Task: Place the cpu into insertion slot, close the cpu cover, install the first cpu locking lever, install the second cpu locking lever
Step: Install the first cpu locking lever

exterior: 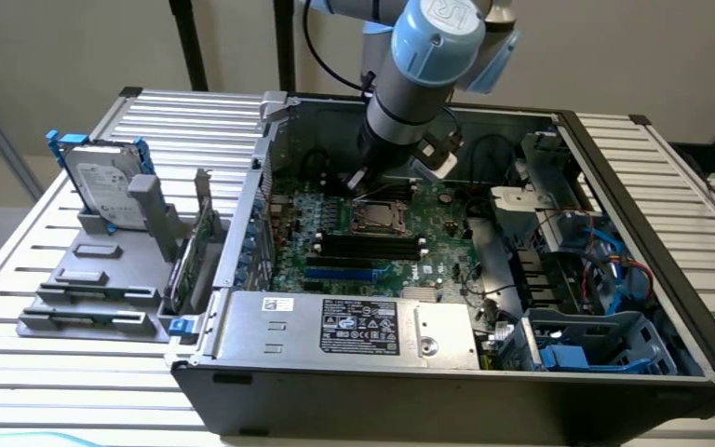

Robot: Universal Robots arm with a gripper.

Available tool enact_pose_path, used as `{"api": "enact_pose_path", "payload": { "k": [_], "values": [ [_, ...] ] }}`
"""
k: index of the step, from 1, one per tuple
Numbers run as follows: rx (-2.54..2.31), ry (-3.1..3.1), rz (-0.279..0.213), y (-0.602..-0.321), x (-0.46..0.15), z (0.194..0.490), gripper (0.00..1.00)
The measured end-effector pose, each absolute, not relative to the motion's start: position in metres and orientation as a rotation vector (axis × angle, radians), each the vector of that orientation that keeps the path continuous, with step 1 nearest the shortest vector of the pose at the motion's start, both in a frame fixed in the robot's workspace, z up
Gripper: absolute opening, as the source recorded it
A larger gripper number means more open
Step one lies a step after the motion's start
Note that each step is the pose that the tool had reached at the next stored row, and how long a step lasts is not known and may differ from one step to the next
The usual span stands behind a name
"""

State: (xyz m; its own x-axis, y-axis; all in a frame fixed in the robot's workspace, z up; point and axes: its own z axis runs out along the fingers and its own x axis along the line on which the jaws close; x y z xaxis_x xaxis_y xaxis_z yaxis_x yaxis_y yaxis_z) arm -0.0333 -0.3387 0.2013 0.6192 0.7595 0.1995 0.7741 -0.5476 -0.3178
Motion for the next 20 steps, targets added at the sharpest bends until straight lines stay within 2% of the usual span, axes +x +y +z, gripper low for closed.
{"api": "enact_pose_path", "payload": {
  "k": [20],
  "values": [
    [-2.466, -1.241, -0.042, -0.3398, -0.0280, 0.2013, 0.11]
  ]
}}
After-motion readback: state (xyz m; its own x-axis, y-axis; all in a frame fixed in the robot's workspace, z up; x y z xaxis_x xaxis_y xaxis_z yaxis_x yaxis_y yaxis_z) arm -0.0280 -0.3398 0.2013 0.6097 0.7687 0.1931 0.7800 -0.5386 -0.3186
